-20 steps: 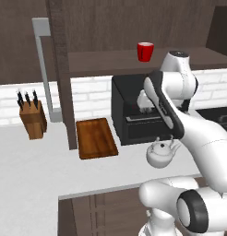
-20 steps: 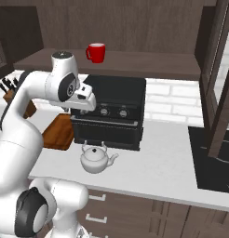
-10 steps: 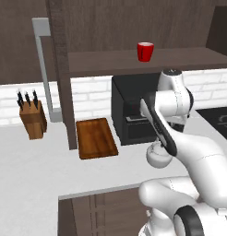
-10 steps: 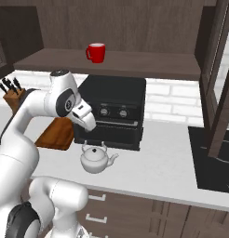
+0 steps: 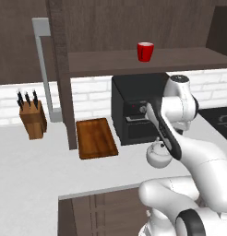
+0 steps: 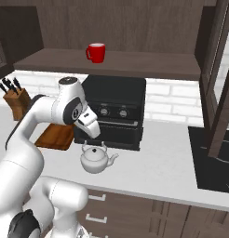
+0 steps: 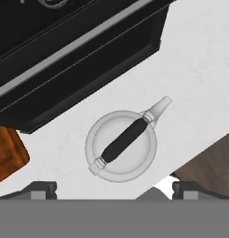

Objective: Pick the kettle from the counter and place it on the tray. Then pick the mug from the cabinet and place it on the tray. Then close the cabinet doors.

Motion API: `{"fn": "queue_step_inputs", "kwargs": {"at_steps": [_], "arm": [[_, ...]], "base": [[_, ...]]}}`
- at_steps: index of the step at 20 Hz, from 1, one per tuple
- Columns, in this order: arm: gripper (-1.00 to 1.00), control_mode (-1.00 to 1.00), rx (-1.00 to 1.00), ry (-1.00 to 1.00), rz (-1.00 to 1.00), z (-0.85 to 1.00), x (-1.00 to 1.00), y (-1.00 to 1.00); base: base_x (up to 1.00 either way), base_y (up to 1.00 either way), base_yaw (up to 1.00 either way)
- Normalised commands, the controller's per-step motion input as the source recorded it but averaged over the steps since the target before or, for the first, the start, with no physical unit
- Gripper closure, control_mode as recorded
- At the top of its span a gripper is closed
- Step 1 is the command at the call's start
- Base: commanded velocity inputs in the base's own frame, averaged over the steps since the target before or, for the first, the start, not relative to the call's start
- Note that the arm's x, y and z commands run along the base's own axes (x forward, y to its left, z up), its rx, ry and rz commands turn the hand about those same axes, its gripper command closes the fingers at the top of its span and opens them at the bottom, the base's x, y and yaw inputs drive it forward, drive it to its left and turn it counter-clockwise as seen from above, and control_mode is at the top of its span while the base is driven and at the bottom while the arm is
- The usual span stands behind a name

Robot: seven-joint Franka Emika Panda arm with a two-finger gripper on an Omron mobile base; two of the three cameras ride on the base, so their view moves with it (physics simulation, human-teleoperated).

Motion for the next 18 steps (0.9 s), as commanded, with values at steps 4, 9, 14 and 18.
{"fn": "queue_step_inputs", "kwargs": {"at_steps": [4,9,14,18], "arm": [[-1.0,-1.0,0.06,0.0,-0.08,-0.43,0.06,0.0],[-1.0,-1.0,0.01,0.03,-0.06,-0.28,0.14,0.0],[-1.0,-1.0,0.0,0.05,-0.05,-0.26,0.16,0.0],[-1.0,-1.0,0.02,0.06,-0.04,-0.22,0.14,0.0]], "base": [[0.0,0.0,0.0],[0.0,0.0,0.0],[0.0,0.0,0.0],[0.0,0.0,0.0]]}}
